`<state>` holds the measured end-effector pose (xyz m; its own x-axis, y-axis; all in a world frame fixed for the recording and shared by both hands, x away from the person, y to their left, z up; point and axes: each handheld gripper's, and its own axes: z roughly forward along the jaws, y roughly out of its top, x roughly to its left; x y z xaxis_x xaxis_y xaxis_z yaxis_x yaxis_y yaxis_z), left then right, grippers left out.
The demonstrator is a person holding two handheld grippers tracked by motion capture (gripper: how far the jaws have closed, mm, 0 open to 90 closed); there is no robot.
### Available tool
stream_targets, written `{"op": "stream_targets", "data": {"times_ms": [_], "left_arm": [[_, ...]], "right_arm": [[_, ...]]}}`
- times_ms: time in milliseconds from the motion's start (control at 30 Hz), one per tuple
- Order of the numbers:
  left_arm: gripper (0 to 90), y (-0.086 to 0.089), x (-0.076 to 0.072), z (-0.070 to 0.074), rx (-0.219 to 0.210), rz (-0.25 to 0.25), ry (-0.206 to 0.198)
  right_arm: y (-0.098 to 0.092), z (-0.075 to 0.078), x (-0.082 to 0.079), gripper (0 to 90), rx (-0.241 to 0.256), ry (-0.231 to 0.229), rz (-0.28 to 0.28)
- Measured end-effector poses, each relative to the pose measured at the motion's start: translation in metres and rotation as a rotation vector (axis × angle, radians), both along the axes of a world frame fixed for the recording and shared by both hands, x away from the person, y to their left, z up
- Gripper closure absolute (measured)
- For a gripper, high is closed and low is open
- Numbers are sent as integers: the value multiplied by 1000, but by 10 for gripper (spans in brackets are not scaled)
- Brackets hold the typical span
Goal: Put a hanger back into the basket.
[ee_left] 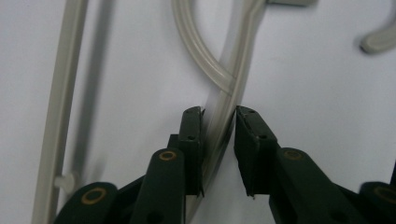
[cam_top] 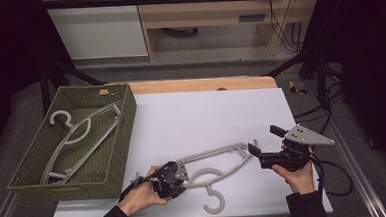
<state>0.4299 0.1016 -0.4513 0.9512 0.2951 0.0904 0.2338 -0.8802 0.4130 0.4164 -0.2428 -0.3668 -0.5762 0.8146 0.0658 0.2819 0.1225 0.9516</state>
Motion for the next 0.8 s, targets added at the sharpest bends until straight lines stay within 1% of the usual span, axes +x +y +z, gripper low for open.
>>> {"op": "stream_targets", "data": {"times_ms": [100,133,167,200,233,300,333,467,500,567,633,700,800], "left_arm": [[777,0,0,0,-7,15,14],[783,0,0,0,-12,19,25],[791,-1,0,0,-18,20,36],[799,-2,0,0,-19,14,40],[805,-3,-1,0,-20,17,40],[811,-5,-2,1,-9,16,42],[811,-6,-2,1,-13,23,45],[811,-8,-3,2,-8,28,44],[812,-8,-4,1,-13,37,31],[812,-10,-4,1,-23,53,23],[812,-11,-3,0,-25,81,18],[812,-12,-2,0,-21,89,22],[809,-14,-1,1,-11,94,33]], "right_arm": [[-1,0,0,37,2,-2,0],[-1,0,0,37,3,-2,2],[-1,0,0,37,1,-4,1],[-1,1,0,37,2,-3,3],[-1,1,0,37,2,-3,0],[-1,1,-1,37,4,-2,1],[-2,1,-1,37,4,-3,2],[-1,1,-1,37,6,-4,1],[-1,1,-1,37,4,-4,2],[0,1,0,36,4,-7,2],[-1,1,-1,36,6,-7,3],[-1,2,-1,36,7,-2,-1],[-2,2,-1,37,8,-9,5]]}}
